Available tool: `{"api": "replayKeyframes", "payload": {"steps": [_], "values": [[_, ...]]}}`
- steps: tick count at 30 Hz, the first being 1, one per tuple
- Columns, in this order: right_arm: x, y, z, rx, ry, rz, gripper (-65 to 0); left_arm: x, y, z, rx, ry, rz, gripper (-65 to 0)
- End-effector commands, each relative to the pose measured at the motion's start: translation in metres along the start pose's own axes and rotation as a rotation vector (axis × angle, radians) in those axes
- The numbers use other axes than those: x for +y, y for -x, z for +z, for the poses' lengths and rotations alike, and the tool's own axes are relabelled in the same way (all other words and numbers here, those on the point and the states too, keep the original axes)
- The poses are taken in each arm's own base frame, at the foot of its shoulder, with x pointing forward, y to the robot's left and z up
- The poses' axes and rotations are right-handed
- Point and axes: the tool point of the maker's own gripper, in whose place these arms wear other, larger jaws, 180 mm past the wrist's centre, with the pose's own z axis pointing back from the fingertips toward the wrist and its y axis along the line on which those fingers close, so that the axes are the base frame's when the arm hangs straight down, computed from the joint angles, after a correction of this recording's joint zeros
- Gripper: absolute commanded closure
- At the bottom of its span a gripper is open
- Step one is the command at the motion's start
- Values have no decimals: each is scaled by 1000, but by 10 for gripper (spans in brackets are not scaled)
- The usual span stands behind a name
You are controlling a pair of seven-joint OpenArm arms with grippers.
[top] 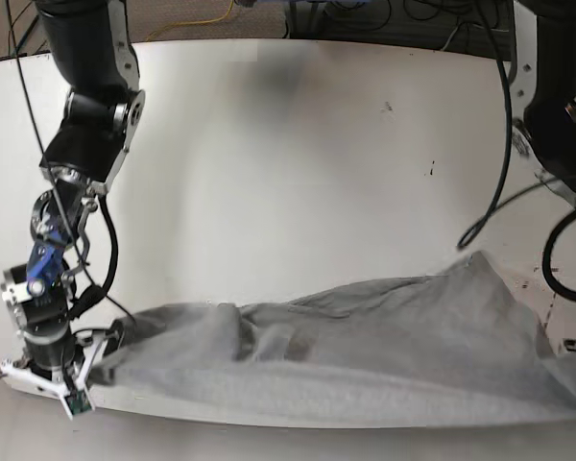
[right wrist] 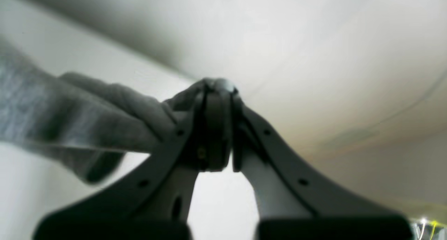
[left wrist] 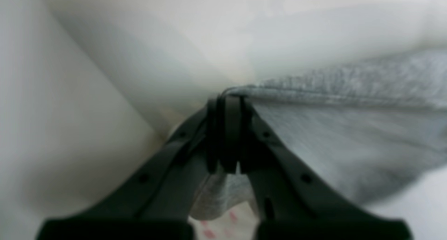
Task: Layout the t-shirt on the table in an organized manner, then fold the t-shirt properly
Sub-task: 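Swing the stretched t-shirt up and lay it down across the table, then drag the t-shirt edge away from the robot with both grippers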
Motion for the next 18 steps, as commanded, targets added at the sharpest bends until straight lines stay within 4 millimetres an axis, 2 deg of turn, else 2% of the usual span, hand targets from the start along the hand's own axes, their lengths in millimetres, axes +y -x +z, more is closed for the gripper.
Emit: {"api": "replayKeyframes", "payload": {"steps": [1,5,10,15,18], "values": [[-6,8,7,5,38,-7,-2,-4,15,9,-2,-5,5,0],[19,49,15,77,-2,-16,-2,-19,63,20,95,11,19,0],[51,91,30,156,-74,39,-2,-30,105,42,195,13,-4,0],[75,109,51,180,-113,66,-2,-41,157,64,319,24,27,0],[78,120,66,205,-107,71,-2,-39,181,79,381,17,30,0]]}}
